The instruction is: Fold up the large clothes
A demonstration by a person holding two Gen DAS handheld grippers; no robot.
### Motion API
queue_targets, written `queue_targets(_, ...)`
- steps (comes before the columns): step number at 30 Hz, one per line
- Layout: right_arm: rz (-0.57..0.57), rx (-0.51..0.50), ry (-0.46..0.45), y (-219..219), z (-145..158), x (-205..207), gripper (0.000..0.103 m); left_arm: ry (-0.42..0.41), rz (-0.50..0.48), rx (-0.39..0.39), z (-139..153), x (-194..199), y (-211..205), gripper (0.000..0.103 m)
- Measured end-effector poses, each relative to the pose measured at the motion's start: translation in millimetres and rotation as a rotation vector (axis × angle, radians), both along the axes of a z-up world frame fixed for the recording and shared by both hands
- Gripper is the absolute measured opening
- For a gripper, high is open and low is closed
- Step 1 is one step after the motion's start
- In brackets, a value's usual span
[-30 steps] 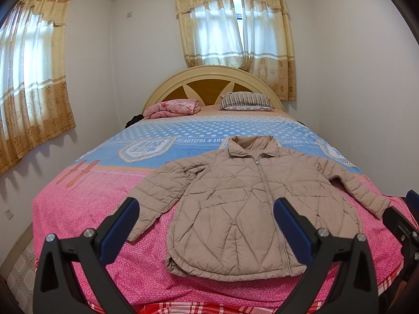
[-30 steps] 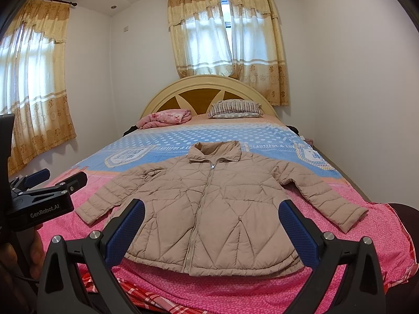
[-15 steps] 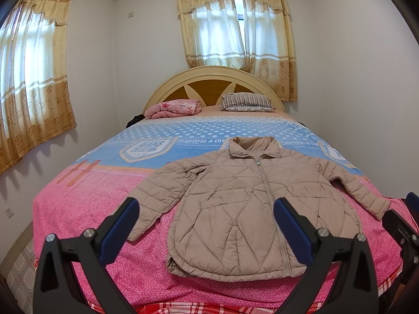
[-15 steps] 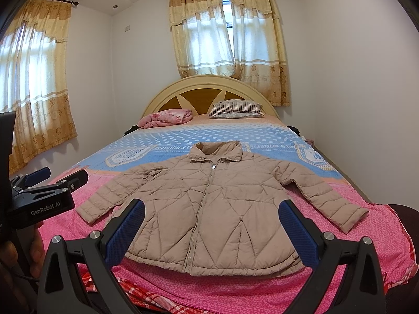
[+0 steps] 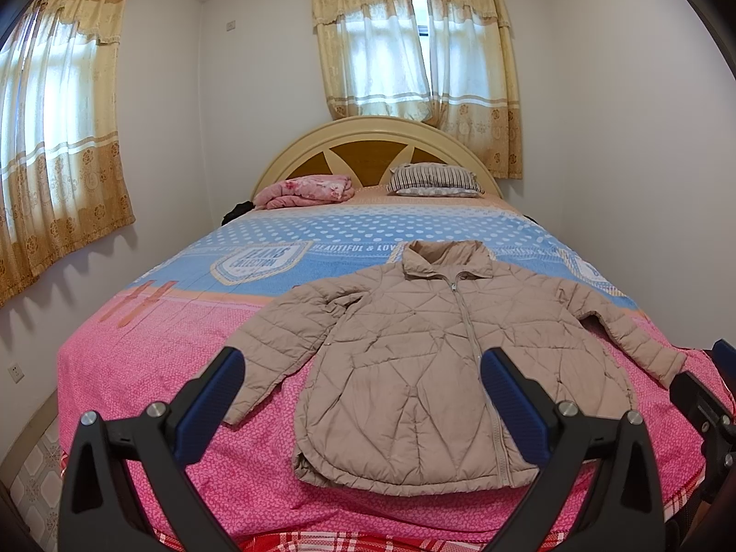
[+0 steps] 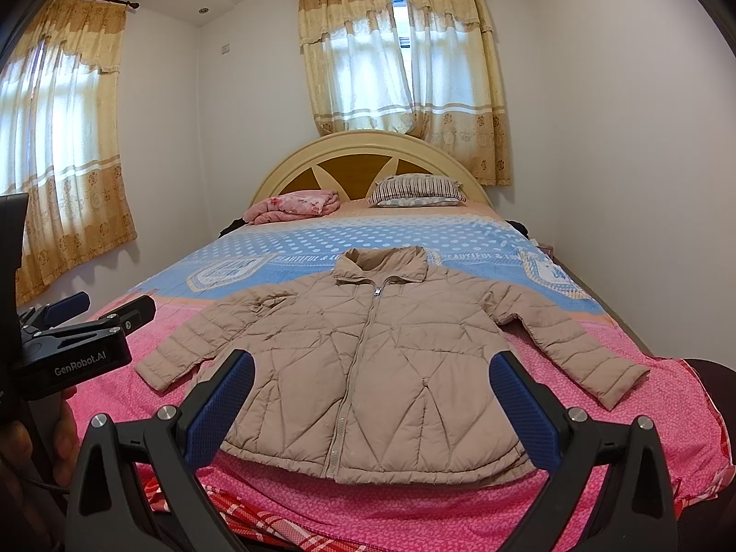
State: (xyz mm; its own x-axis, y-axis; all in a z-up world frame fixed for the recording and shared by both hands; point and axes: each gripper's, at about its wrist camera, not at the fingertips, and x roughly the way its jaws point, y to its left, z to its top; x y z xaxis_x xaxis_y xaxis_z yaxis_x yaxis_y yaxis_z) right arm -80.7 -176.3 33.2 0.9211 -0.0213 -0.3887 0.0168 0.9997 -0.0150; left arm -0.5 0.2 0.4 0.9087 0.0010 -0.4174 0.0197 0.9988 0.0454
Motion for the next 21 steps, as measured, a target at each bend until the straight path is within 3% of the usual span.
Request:
queue_targets(11,0.032,0.016,0.027,-14,-14,14,0.102,0.021,-0.02,-0.031,-5,13,7,0.103)
queue_targets(16,-0.032,0.045,0.07,-55,-36,37,0.102,0.018,0.015,-0.015,-21,29,6,0.103)
queue_targets(21,-0.129,0.075,0.151,-105,-64,67,0.102,0.088,0.03,-0.014,-55,71,2,0.103)
